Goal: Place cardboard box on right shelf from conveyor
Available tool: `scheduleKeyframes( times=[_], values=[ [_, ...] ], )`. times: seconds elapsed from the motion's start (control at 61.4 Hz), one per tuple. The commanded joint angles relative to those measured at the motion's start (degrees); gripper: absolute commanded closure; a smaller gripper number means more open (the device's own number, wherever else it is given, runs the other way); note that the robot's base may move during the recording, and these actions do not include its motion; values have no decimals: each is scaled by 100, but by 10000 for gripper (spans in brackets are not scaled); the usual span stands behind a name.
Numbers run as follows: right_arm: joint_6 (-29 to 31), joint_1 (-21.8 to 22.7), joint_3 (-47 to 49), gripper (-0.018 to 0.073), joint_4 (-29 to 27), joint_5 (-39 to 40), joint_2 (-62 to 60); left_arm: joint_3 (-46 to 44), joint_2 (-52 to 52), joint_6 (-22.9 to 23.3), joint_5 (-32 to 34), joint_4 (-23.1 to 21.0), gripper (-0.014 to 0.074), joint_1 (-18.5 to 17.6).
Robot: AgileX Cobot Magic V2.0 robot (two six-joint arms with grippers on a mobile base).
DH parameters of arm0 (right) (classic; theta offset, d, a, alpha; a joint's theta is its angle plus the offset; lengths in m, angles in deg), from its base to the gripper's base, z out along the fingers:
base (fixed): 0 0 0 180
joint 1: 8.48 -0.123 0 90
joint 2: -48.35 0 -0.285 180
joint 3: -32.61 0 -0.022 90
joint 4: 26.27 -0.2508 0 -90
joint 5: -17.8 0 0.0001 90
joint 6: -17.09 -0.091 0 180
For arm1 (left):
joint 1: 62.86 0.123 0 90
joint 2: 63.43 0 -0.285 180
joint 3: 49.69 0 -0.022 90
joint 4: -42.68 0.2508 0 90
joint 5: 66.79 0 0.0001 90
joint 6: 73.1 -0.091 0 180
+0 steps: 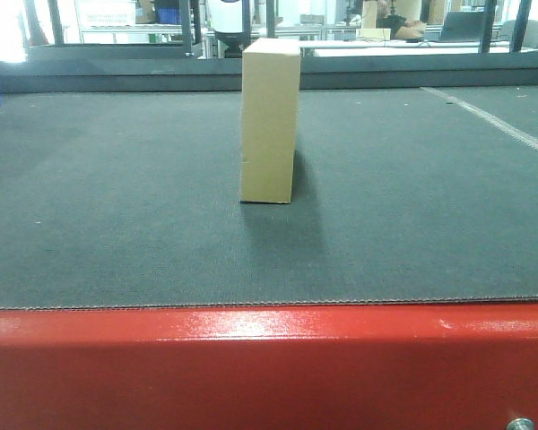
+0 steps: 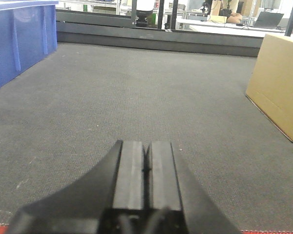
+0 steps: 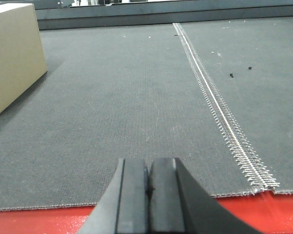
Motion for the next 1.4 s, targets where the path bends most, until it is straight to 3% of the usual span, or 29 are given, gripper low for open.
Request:
scheduleKeyframes(
  times=[0.0, 0.749, 0.912, 1.14, 1.221, 1.384],
  values=[
    [59, 0, 22, 524, -1, 514, -79, -21, 69, 29, 519, -37, 715, -37],
    [59, 0, 22, 524, -1, 546, -79, -21, 69, 29, 519, -37, 715, -37],
    [54, 0, 47, 524, 5, 1021, -75, -21, 69, 29, 519, -37, 715, -37],
    [54, 0, 984, 517, 5, 906, 420, -21, 69, 29, 519, -37, 715, -37],
    [54, 0, 1467, 449, 10, 906, 919, -21, 69, 29, 519, -37, 715, -37],
    [54, 0, 2393, 143, 22, 1088, 2194, -21, 69, 29, 519, -37, 715, -37]
  ],
)
